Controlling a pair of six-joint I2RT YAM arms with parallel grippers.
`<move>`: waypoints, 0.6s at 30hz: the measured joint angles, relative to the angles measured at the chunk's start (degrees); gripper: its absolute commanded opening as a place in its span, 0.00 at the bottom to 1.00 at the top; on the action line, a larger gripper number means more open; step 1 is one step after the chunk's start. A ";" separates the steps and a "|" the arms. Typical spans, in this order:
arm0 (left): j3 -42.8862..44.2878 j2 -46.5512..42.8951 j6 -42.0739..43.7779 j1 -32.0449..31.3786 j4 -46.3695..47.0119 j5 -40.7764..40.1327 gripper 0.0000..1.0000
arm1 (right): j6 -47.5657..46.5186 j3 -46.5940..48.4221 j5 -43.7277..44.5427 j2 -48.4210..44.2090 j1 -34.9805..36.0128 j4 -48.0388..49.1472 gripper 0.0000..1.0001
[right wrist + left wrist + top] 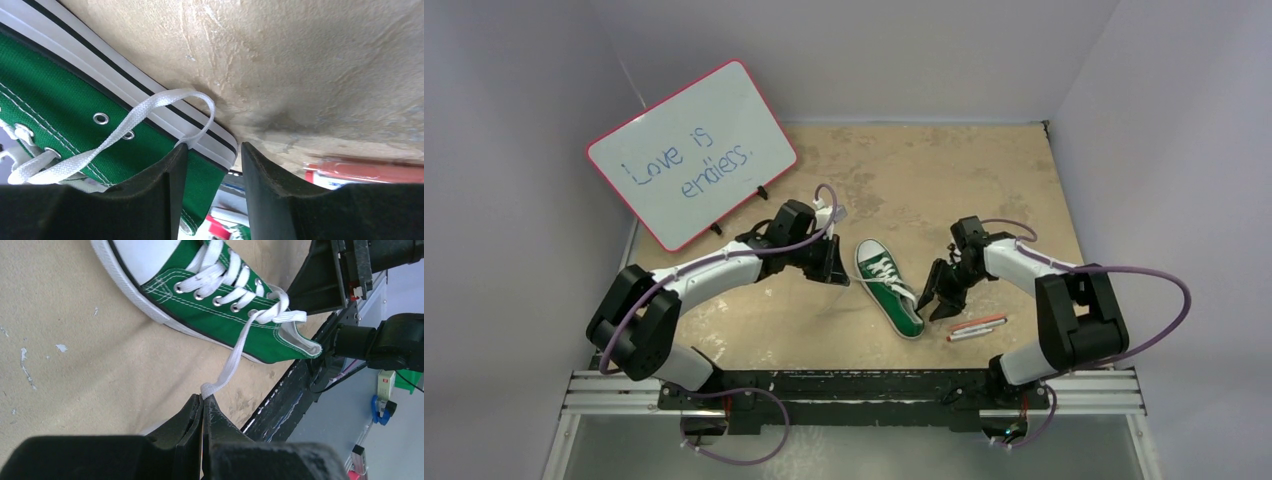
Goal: Tie the shoes
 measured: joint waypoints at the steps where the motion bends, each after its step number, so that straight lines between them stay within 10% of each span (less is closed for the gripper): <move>1: 0.48 0.04 0.44 0.00 -0.42 0.24 0.00 | 1.31 -0.22 -0.46 0.02 -0.02 0.37 0.48; 18: 2.05 0.33 1.86 0.00 -1.84 0.81 0.00 | 21.66 -7.67 4.94 -6.21 0.46 14.03 0.47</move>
